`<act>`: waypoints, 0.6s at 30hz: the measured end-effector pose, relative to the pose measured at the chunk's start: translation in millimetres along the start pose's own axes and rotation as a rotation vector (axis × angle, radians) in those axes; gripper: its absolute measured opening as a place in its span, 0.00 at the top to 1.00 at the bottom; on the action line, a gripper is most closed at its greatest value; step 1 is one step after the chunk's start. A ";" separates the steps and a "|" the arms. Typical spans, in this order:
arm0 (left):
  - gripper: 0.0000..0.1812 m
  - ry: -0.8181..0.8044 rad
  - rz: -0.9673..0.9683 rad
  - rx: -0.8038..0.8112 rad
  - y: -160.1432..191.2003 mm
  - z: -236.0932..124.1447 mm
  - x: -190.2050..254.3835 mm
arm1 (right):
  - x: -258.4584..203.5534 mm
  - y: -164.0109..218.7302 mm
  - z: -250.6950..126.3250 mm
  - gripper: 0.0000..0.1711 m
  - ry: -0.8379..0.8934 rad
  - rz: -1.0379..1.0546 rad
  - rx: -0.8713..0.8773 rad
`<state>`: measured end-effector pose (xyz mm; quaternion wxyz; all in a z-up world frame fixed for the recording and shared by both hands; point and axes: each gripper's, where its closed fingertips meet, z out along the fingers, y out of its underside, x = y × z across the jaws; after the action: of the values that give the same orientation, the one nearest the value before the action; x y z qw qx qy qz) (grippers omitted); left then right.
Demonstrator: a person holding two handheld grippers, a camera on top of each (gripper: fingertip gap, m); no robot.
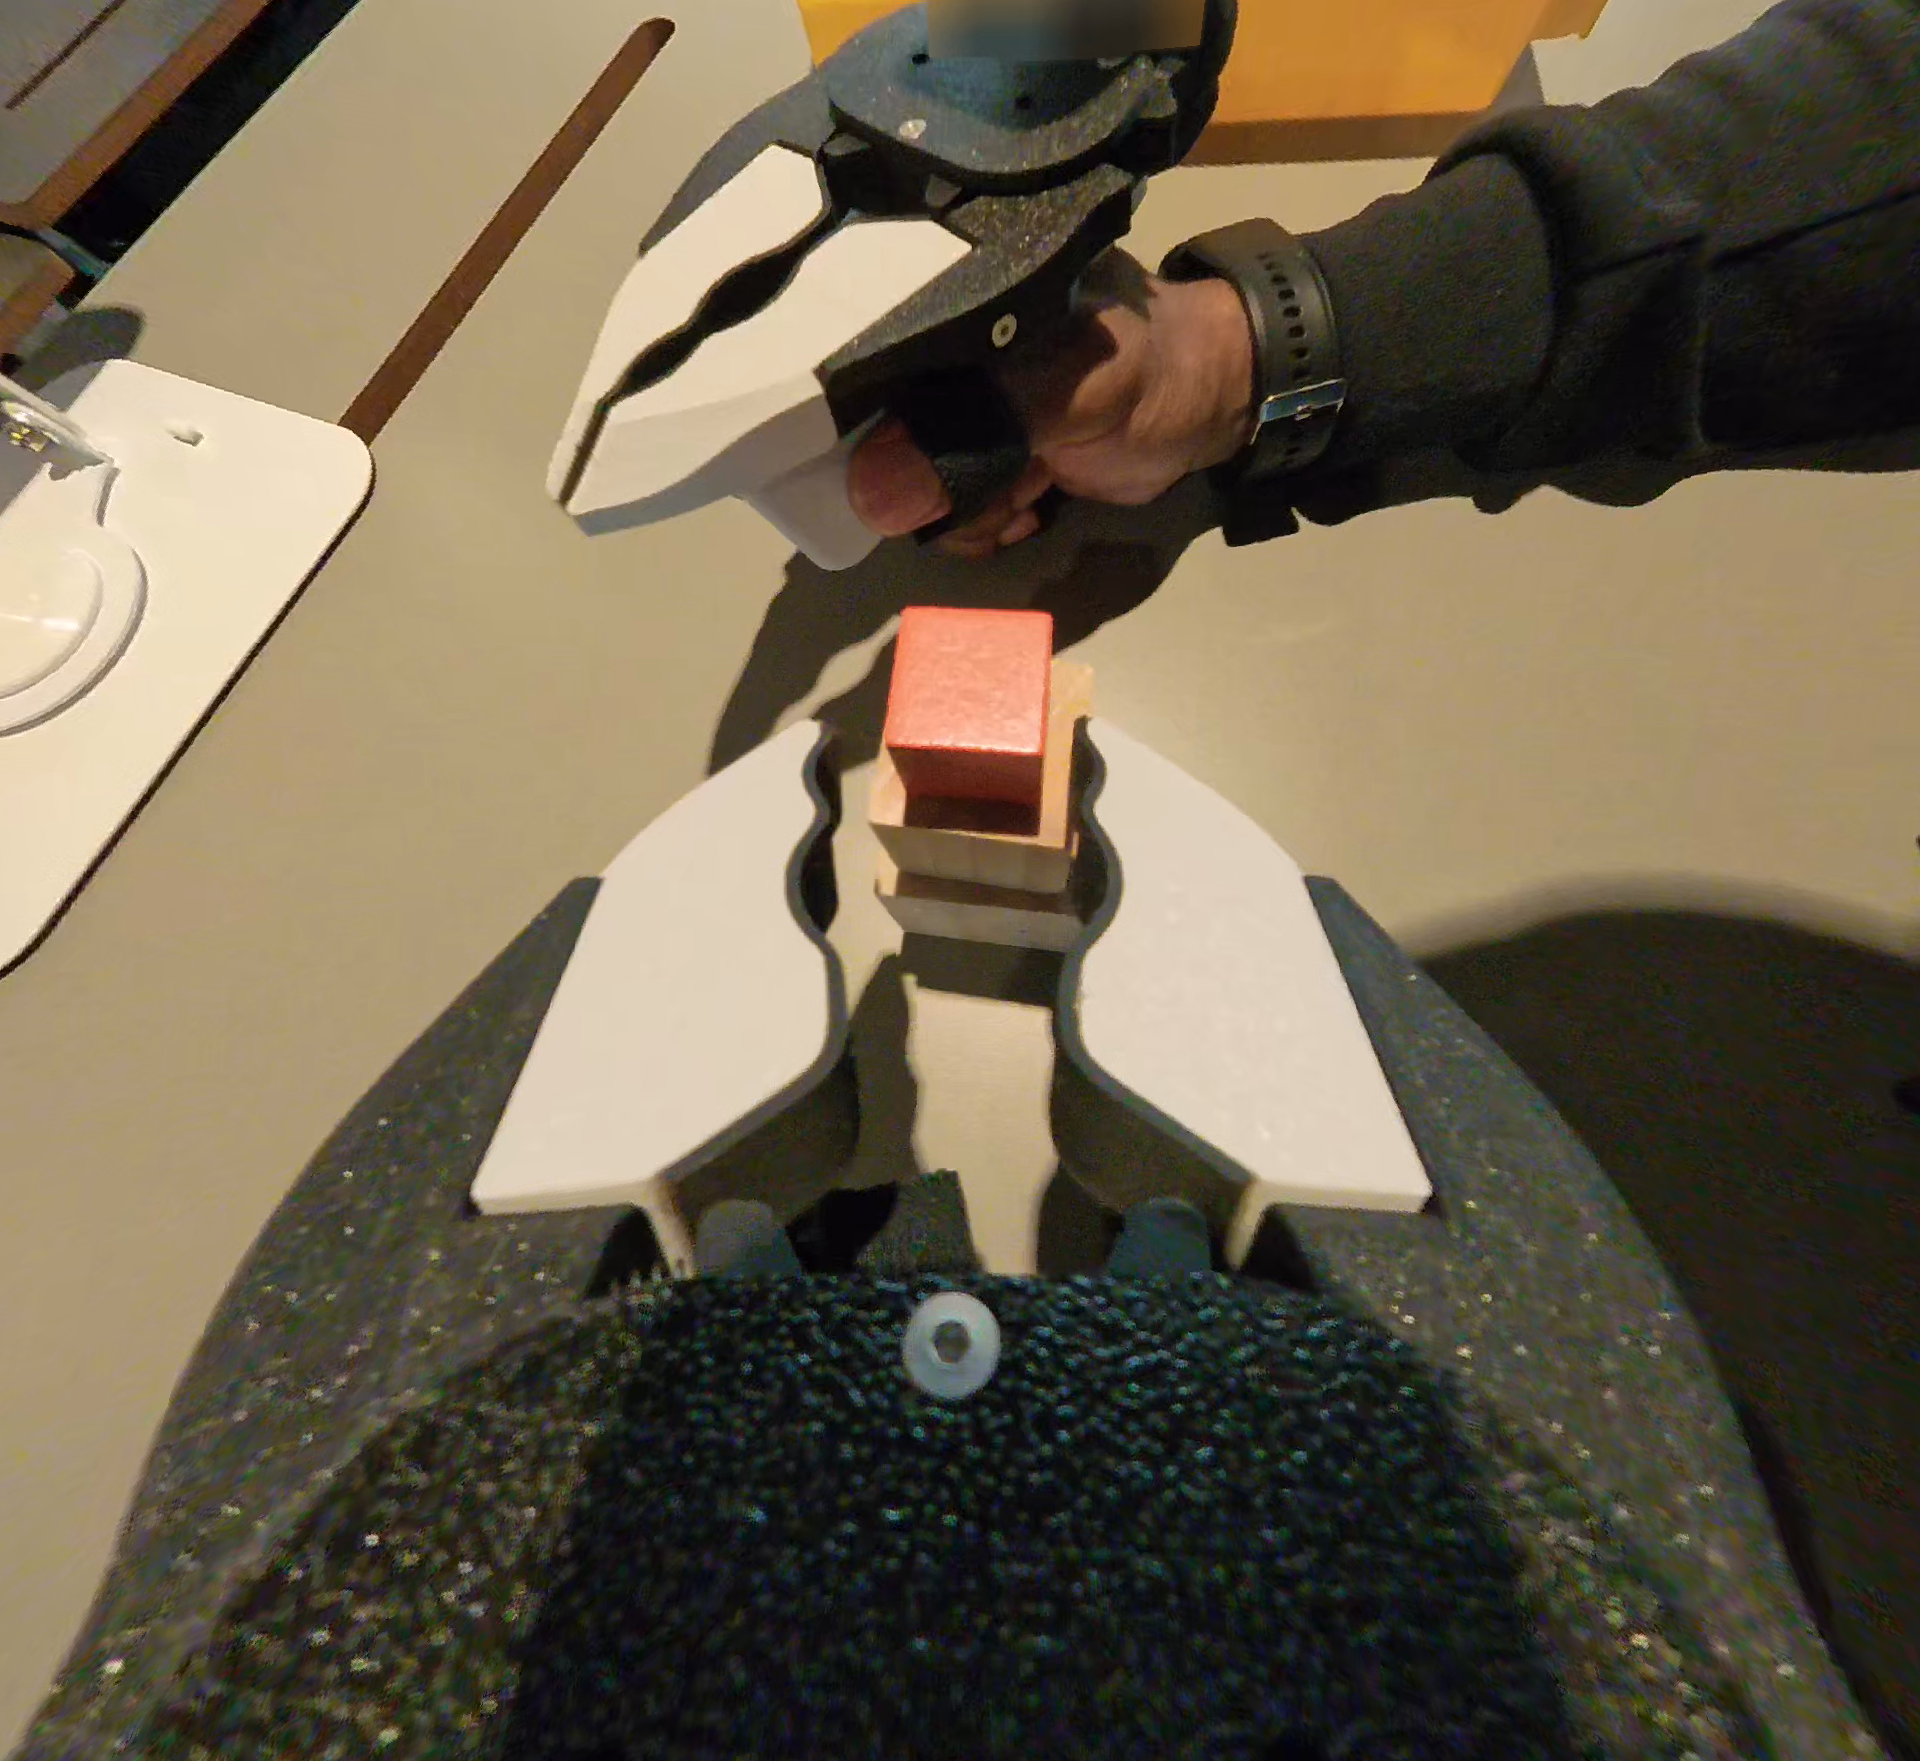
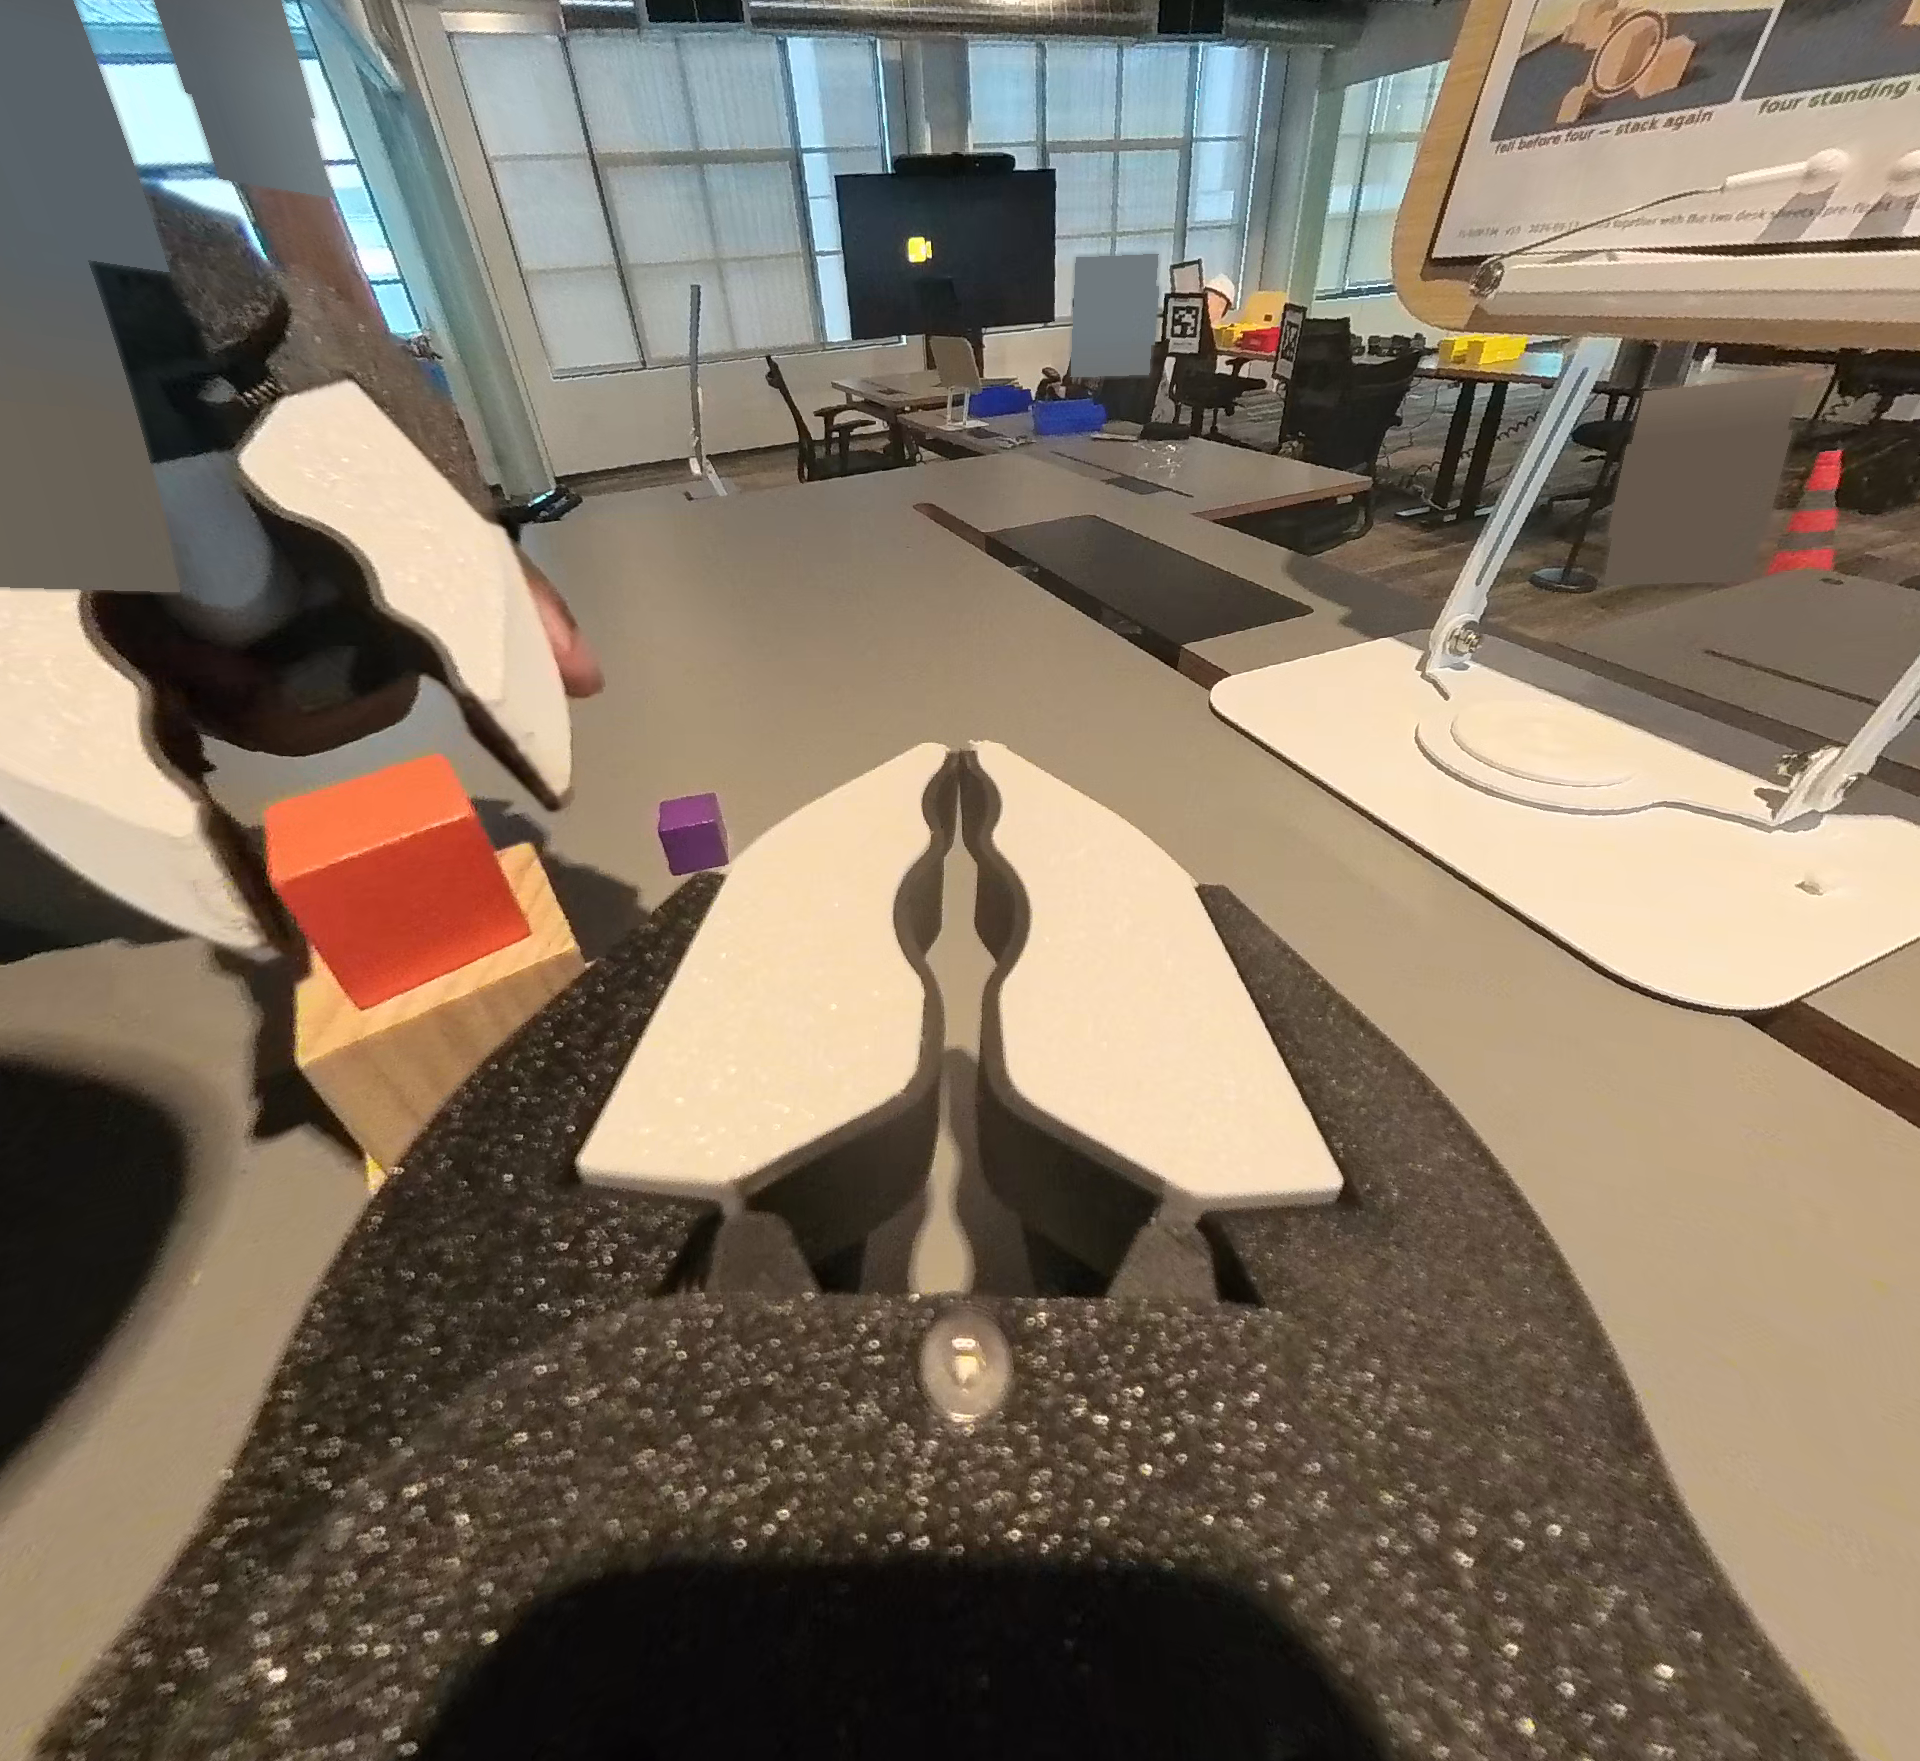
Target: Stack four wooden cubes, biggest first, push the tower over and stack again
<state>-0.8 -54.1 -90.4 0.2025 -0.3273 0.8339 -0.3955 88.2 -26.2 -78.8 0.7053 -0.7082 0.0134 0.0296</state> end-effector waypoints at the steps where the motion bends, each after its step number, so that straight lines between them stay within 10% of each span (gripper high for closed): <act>1: 0.76 -0.002 0.003 0.006 0.1 -1.9 -1.2 | 0.0 0.0 0.0 1.00 0.000 0.000 0.000; 18: 0.78 -0.046 0.041 0.094 108.4 -53.1 -79.5 | 1.9 -0.6 -0.7 1.00 -0.004 0.021 0.006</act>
<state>-18.4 81.2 -137.9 0.2450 -0.3094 0.8162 -0.4221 90.1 -26.8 -78.3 0.7072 -0.7057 0.0194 0.0385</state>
